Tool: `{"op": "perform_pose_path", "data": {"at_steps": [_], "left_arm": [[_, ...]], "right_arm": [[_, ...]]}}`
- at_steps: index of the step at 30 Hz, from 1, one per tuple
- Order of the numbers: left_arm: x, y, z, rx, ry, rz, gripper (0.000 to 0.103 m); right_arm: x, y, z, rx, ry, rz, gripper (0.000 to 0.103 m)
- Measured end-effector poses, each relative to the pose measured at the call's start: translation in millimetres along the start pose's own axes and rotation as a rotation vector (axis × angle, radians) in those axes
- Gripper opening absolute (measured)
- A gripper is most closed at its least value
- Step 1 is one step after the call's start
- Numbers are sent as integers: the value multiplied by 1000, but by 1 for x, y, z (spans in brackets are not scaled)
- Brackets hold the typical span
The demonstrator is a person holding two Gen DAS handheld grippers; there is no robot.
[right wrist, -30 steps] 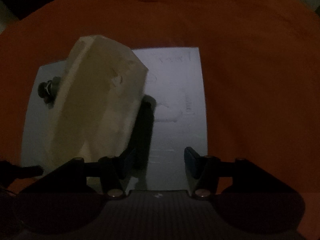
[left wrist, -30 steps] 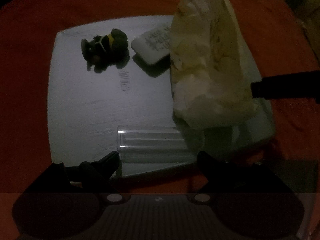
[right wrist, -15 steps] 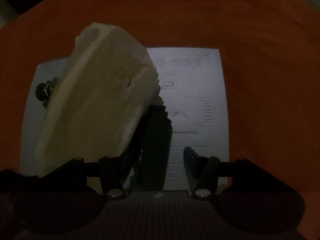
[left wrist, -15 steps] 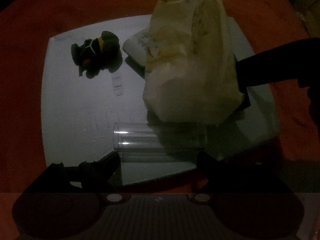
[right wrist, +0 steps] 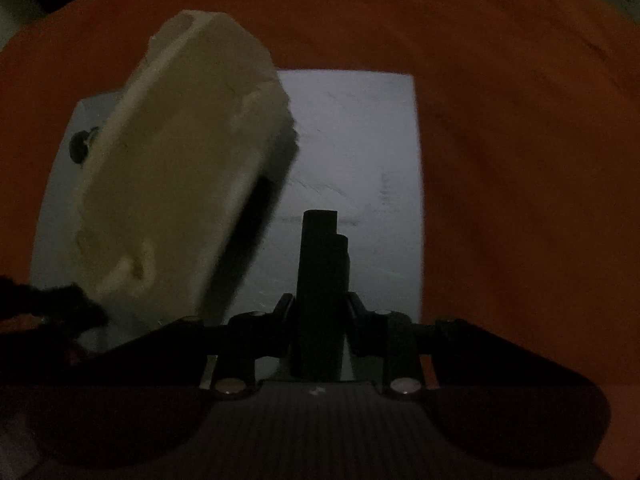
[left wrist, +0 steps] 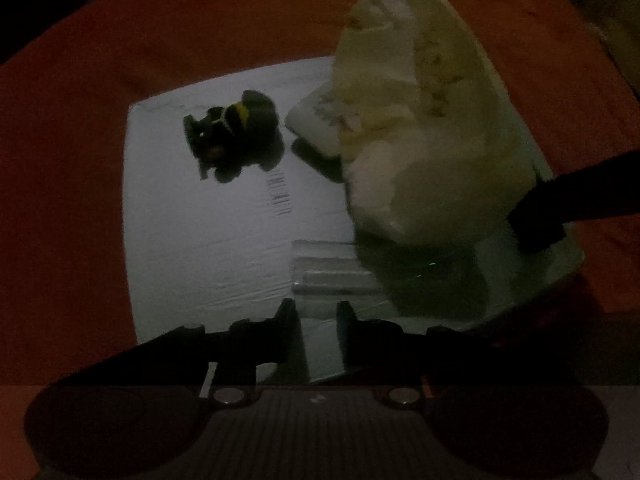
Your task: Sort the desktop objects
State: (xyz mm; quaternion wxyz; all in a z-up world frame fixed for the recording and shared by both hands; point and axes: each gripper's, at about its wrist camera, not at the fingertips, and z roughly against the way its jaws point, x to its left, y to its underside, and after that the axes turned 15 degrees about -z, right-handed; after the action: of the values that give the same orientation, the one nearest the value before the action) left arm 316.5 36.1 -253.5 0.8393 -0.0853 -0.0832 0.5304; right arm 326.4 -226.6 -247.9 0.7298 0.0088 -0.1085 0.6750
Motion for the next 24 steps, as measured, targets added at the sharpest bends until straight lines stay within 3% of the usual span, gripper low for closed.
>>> {"op": "perform_pose_path", "data": {"at_steps": [6,14,19,22,24], "left_arm": [[10,-1,0,2,-29,15,19],[26,-8,13,-16,9,82,19],[29,-8,13,-21,20,92,32],[30,-4,9,-10,37,103,56],[29,-1,8,2,41,105,58]], "right_arm": [[-16,6,10,3,10,5,29],[-7,12,8,0,25,17,29],[-2,9,2,8,21,3,30],[2,4,-3,15,24,-6,30],[4,4,-3,16,28,-7,31]]}}
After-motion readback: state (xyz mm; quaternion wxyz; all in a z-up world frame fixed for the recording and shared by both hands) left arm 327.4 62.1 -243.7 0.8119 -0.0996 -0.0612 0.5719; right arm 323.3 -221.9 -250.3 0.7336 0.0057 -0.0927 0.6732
